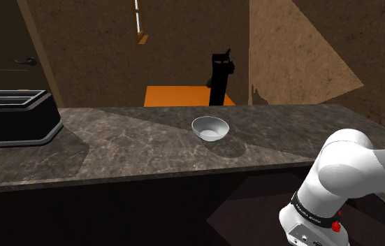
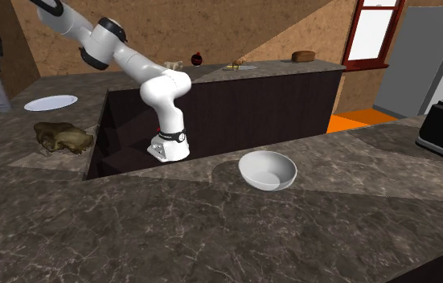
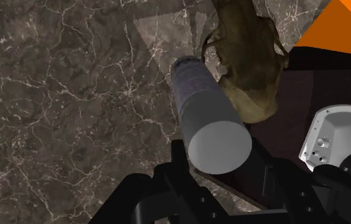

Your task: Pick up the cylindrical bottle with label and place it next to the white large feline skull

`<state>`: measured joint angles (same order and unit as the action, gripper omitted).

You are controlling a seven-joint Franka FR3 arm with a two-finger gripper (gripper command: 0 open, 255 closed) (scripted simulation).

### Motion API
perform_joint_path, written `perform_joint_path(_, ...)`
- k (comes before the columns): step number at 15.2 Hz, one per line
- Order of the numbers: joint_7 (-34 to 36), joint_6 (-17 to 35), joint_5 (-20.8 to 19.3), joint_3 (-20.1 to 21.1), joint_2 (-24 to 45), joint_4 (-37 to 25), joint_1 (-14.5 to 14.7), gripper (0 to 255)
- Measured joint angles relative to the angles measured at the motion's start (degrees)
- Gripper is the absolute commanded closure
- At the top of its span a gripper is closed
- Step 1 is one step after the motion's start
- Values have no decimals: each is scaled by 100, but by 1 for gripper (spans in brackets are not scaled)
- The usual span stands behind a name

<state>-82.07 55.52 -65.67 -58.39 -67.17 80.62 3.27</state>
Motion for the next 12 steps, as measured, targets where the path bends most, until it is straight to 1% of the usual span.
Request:
perform_joint_path(2, -407, 13, -226, -253, 115, -583, 279, 255)
perform_joint_path(4, -859, -12, -448, -528, 293, -1332, 662, 255)
perform_joint_path(7, -1677, -12, -883, -1132, 549, -2810, 1555, 255)
perform_joint_path(8, -1857, 8, -983, -1258, 574, -3096, 1733, 255)
perform_joint_path(10, -1853, 78, -1003, -1271, 499, -3006, 1688, 255)
perform_joint_path(12, -1732, 182, -979, -1226, 361, -2687, 1509, 255)
